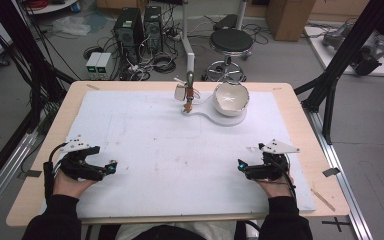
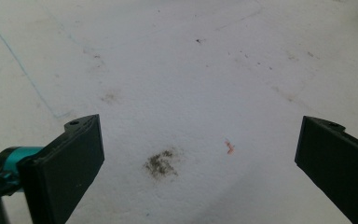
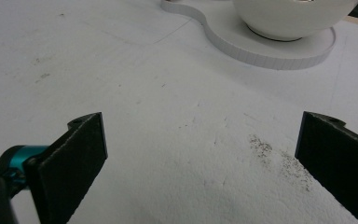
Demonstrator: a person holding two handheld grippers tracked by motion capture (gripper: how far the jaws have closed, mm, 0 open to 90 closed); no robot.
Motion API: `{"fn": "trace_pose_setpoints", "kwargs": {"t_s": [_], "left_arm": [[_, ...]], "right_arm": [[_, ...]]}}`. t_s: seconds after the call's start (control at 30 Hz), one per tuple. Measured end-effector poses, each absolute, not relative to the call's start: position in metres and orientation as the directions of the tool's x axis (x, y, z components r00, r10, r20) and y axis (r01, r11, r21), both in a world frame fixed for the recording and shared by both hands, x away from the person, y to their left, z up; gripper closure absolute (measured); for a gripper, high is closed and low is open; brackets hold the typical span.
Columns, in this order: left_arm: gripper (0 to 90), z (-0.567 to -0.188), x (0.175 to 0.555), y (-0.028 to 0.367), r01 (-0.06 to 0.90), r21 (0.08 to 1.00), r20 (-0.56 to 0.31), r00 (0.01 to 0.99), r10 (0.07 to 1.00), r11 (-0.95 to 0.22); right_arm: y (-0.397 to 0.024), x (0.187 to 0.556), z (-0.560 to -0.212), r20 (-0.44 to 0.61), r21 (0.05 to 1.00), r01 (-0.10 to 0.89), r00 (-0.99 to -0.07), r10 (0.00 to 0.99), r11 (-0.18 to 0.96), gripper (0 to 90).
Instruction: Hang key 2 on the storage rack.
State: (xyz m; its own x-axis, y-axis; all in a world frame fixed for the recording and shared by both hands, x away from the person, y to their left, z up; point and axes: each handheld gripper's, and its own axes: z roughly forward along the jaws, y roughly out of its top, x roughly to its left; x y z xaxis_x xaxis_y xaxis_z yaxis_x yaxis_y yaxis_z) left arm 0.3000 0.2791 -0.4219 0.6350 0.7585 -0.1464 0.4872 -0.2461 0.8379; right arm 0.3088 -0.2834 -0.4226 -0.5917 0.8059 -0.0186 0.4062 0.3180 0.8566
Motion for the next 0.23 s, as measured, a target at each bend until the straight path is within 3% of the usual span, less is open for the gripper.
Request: {"fn": "trace_pose_setpoints", "kwargs": {"t_s": [0.23], "left_arm": [[1.7, -0.4212, 0.2992, 0.2825, 0.469, 0.855, -0.147, 0.630, 0.763, -0.223]], "right_arm": [[-0.2820, 0.3092, -0.4226, -0.020, 0.853, 0.410, -0.594, 0.805, 0.323, 1.1]]}}
